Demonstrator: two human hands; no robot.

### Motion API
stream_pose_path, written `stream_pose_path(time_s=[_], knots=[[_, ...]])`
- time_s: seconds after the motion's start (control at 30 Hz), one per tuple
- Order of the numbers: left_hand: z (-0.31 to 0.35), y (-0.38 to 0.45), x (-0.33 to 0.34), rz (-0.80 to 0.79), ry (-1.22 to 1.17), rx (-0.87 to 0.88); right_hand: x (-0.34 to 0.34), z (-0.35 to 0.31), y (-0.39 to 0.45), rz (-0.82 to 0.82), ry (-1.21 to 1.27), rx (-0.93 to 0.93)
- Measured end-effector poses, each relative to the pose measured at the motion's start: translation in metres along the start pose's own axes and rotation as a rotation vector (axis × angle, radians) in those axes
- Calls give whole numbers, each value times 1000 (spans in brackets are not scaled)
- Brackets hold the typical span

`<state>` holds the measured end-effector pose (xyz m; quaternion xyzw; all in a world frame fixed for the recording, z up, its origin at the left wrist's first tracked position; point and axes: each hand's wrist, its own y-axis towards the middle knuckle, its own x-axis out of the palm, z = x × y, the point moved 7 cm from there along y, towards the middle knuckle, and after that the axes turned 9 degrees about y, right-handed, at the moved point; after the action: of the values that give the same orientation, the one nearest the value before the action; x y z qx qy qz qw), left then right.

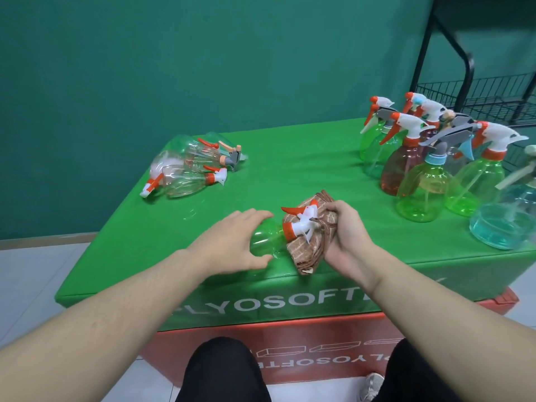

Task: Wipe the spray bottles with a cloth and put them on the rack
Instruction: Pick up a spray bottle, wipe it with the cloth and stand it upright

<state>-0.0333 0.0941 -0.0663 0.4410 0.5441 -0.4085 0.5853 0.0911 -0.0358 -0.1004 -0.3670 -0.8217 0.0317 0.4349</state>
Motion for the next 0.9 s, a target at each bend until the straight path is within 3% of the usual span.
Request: stream_pose_path(time_s=[0.2,0.4,0.9], knots=[[-9,-3,0,78,-77,25,10,10,12,-12,54,70],[-6,0,11,27,33,2,8,19,21,42,65,106],[-10,11,11,-24,21,-127,-2,-5,16,52,29,9]])
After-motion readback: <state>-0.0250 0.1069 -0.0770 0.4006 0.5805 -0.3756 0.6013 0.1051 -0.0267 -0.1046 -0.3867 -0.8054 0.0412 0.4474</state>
